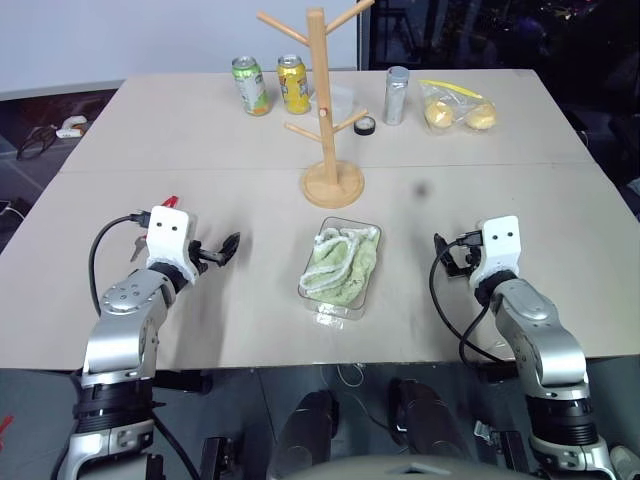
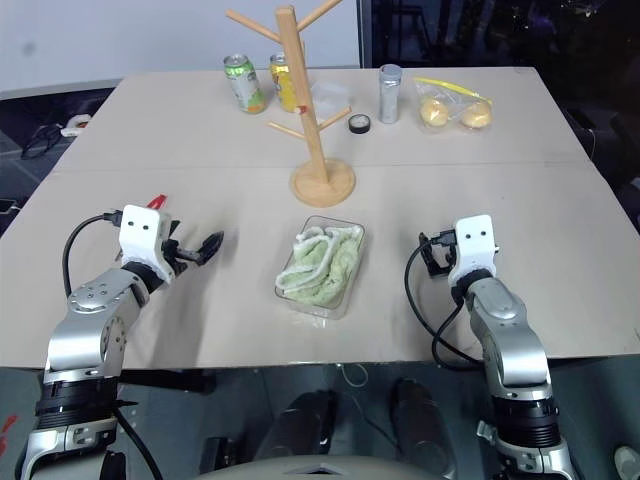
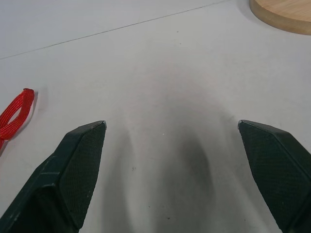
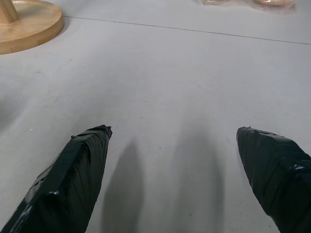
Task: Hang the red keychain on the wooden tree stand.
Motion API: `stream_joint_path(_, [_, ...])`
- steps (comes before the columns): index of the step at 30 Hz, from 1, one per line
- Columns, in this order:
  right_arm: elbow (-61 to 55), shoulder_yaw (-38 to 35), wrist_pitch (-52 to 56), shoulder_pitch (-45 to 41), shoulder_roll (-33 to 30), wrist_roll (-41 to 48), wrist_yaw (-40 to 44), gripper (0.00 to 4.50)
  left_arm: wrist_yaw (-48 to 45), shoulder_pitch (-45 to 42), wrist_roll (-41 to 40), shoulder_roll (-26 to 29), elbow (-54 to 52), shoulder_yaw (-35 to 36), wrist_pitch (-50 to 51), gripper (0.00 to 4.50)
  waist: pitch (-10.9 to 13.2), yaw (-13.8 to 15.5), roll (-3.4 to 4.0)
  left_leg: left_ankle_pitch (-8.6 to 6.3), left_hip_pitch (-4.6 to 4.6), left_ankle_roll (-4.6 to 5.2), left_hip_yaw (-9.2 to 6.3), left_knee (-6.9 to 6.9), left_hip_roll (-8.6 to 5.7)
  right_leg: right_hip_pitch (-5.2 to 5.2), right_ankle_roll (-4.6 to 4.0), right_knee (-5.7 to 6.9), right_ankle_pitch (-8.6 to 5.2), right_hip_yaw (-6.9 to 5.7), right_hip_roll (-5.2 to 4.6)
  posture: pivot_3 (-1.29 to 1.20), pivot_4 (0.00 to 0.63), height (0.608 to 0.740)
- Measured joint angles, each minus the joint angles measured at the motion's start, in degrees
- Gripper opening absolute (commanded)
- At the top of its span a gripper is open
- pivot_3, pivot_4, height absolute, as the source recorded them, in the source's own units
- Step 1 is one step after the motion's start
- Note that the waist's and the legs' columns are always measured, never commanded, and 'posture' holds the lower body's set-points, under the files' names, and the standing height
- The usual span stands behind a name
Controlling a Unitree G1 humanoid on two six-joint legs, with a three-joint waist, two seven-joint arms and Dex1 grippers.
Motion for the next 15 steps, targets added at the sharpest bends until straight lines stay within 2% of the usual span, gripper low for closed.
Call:
stream_joint_path(3, [-0.4, 0.0, 1.8, -0.3, -1.2, 1.2, 1.7, 4.42, -2.3, 0.0, -0.5, 0.4, 0.6, 0.0, -0.7, 4.5, 0.0, 0.0, 0.0, 0.0, 0.0, 0.0, 0.02, 0.0, -0.01, 0.0, 0.0, 0.0, 0.0, 0.01, 0.0, 0.0, 0.15, 0.74])
stream_joint_path(6, [-3.1, -0.8, 12.8, -4.2, -7.7, 7.7, 8.2, 4.42, -14.7, 0.3, -6.9, 5.8, 0.4, -0.1, -0.4, 4.5, 0.1, -0.3, -0.08, 0.0, -0.1, 0.01, 0.01, 0.07, 0.01, -0.06, -0.04, 0.01, 0.01, 0.0, 0.01, 0.0, 0.15, 0.74])
stream_joint_path(8, [-4.9, -3.0, 22.2, -8.8, -9.0, 13.2, 10.7, 4.42, -22.7, 0.3, -10.8, 9.9, -1.5, 0.0, 0.4, 4.5, 0.1, -0.8, -0.1, 0.0, -0.08, 0.01, 0.02, 0.07, 0.03, -0.06, -0.1, 0.04, -0.02, -0.01, 0.02, 0.0, 0.15, 0.74])
stream_joint_path(10, [-5.2, -6.5, 33.3, -15.5, -7.0, 18.4, 11.0, 4.42, -29.8, -1.3, -13.9, 13.9, -3.2, -0.4, 1.0, 4.5, 0.1, -1.0, -0.1, 0.0, -0.02, 0.01, 0.03, 0.06, 0.03, -0.04, -0.32, 0.1, -0.1, -0.02, 0.07, 0.0, 0.15, 0.74])
stream_joint_path(13, [-4.2, -12.1, 52.1, -27.4, 0.6, 22.4, 8.9, 4.42, -37.8, -6.7, -17.8, 18.3, -4.6, -1.9, 3.1, 4.5, 0.1, -1.1, -0.07, 0.0, -0.06, 0.02, -0.01, 0.02, 0.11, -0.14, -0.35, 0.1, 0.03, -0.06, 0.25, 0.0, 0.15, 0.74])
stream_joint_path(15, [-3.1, -13.2, 56.0, -29.2, 2.8, 23.5, 7.2, 4.42, -39.7, -8.1, -18.6, 19.2, -5.1, -2.8, 3.9, 4.5, 0.1, -1.0, -0.07, 0.0, -0.08, 0.02, -0.04, -0.02, 0.09, -0.13, -0.25, 0.07, 0.1, -0.08, 0.24, 0.0, 0.15, 0.74])
